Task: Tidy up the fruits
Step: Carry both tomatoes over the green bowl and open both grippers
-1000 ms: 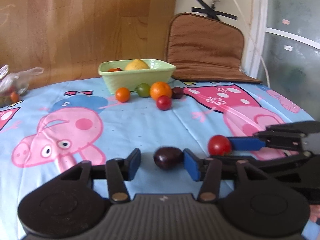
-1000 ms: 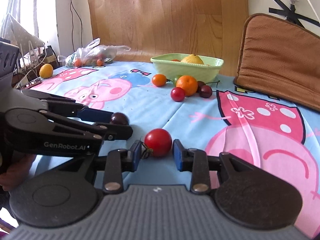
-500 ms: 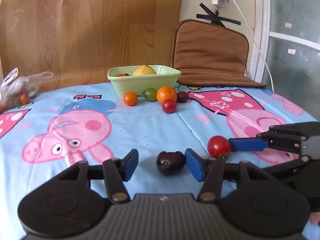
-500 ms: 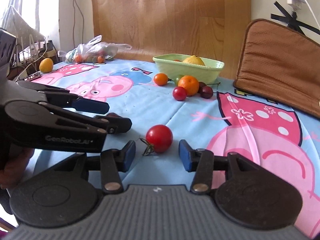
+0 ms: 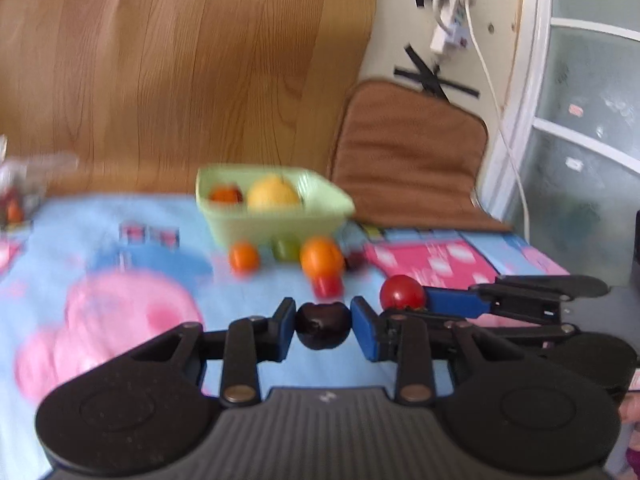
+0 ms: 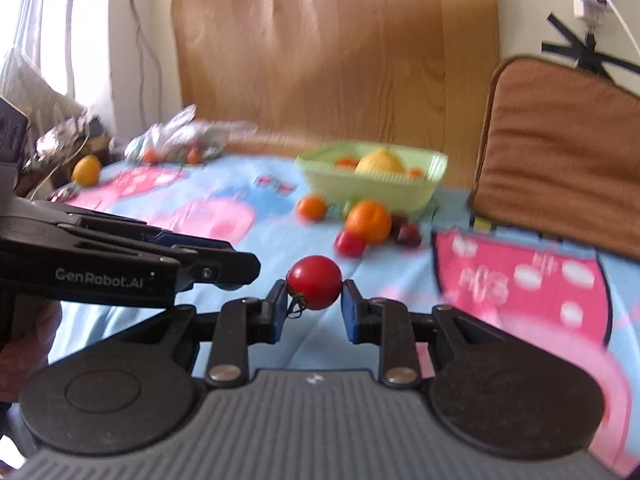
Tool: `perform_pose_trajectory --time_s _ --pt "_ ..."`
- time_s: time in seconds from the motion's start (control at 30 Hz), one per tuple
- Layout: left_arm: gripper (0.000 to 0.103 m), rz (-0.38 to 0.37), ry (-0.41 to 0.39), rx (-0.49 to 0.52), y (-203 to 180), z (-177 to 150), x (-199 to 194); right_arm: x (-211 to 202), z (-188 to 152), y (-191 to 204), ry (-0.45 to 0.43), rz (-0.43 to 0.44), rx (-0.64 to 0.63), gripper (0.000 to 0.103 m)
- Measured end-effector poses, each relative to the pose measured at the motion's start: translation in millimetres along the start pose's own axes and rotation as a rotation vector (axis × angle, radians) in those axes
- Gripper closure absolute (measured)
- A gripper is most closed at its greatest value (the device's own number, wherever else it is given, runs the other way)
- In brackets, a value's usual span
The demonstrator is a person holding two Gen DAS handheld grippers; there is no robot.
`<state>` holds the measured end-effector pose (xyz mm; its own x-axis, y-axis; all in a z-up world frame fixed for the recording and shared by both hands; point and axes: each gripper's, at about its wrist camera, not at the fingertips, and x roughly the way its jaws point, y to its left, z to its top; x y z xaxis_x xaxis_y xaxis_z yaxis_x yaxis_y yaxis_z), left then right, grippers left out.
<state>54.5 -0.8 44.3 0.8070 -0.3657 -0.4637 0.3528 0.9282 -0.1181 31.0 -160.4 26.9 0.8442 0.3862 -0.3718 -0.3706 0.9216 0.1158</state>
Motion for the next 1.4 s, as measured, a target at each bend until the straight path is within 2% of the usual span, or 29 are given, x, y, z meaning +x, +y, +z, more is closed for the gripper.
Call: perform_pose_trajectory --time_s 0.1,0.23,0.47,0.53,0.57,0.7,0.77,0.83,0.97,1.07,1.13,1.27,1.4 --pt "0.072 0.027 -0.040 -0.001 13.3 31.5 26.8 24.7 21.1 -17.7 -0.059 -0.016 0.027 0.071" --pt "0.072 0.090 -0.038 -0.017 33.2 58.6 72.4 64.2 43.4 -42.9 -0.096 -0.060 0.049 0.071" --pt "0.072 0.162 0.044 -0.079 67.1 75.8 139.3 117.3 55.6 -74.2 -0.039 -0.074 0.093 0.069" --pt "0.070 0.175 0.060 -0.083 71.8 78.7 150.5 122.0 56.0 -79.7 -0.032 -0.057 0.119 0.062" --pt "0.070 0.179 0.059 -0.089 73.3 78.4 151.9 117.9 56.7 -83.4 -0.042 -0.058 0.137 0.056" --pt "0.067 0.193 0.007 -0.120 72.9 74.7 126.6 91.6 59.8 -105.1 -0.072 -0.039 0.203 0.055" --pt "0.067 0.166 -0.016 -0.129 67.3 70.2 105.1 78.6 54.9 -119.0 -0.047 -0.018 0.233 0.056" --pt "0.067 0.123 0.002 -0.117 56.7 62.2 87.4 72.1 46.7 -131.3 0.000 0.002 0.229 0.059" --pt "0.058 0.054 0.082 -0.065 22.2 29.8 71.6 67.0 27.9 -135.9 0.097 0.057 0.156 0.061" --pt "0.055 0.036 0.129 -0.022 -1.8 13.6 76.9 66.8 19.6 -128.7 0.126 0.092 0.102 0.061" --pt "0.053 0.061 0.139 0.017 -13.1 8.0 83.3 68.9 18.9 -123.4 0.127 0.103 0.073 0.061" --pt "0.053 0.101 0.141 0.024 -18.0 3.7 90.1 72.9 20.7 -112.9 0.134 0.097 -0.018 0.061" --pt "0.057 0.118 0.144 0.020 -19.2 -1.3 93.3 79.5 23.6 -105.9 0.144 0.097 -0.131 0.060"
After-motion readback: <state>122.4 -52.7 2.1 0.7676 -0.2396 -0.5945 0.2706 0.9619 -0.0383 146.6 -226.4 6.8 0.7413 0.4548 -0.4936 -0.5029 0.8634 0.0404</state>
